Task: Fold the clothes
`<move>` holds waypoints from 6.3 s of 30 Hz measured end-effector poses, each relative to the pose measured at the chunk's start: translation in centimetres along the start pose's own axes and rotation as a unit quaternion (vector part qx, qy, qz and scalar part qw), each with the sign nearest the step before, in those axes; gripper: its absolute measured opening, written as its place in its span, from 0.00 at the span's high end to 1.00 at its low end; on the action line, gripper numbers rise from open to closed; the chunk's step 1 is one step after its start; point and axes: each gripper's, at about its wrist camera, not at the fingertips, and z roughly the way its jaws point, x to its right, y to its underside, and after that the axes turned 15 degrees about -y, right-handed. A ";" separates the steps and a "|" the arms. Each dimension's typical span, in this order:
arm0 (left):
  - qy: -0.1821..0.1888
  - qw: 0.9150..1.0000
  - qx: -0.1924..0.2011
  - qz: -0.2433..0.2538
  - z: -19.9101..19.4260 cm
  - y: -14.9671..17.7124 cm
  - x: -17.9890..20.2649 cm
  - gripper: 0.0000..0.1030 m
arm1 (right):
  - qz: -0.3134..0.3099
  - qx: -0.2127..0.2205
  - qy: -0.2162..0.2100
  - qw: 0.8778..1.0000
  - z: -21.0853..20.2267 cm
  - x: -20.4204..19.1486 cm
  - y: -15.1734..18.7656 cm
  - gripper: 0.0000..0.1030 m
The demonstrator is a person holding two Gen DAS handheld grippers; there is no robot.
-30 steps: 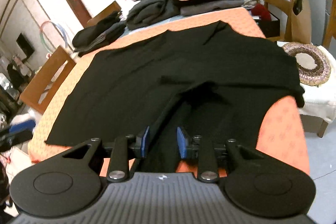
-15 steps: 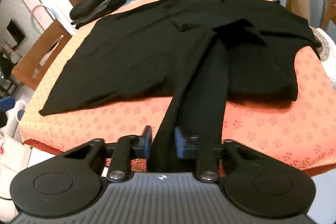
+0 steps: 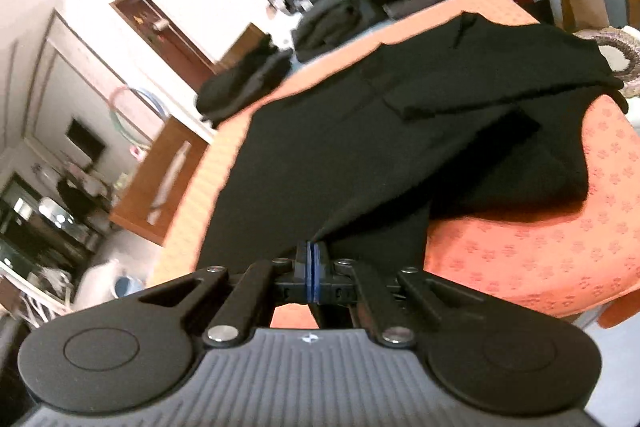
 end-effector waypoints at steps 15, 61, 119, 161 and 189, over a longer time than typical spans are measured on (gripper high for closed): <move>-0.051 0.998 0.002 -0.047 0.1 2.9 -2.5 0.33 | -0.017 0.011 -0.078 0.997 -2.2 -6.8 0.3 0.98; -0.112 0.976 0.167 0.083 5.0 -24.6 -4.8 0.92 | -0.013 0.092 -0.099 0.991 -4.1 0.7 -16.6 0.98; 0.162 0.978 -0.133 -0.007 17.3 -7.6 -0.2 0.46 | -0.032 -0.200 0.017 0.979 -0.4 16.6 -9.2 0.59; -0.018 0.986 -0.058 0.158 31.4 -17.4 -11.9 0.28 | -0.008 -0.037 0.189 0.981 -4.4 13.4 -10.3 0.64; 0.143 0.985 -0.006 0.098 40.2 -23.8 -15.9 0.93 | 0.158 0.021 0.187 0.969 7.3 8.7 -0.6 0.94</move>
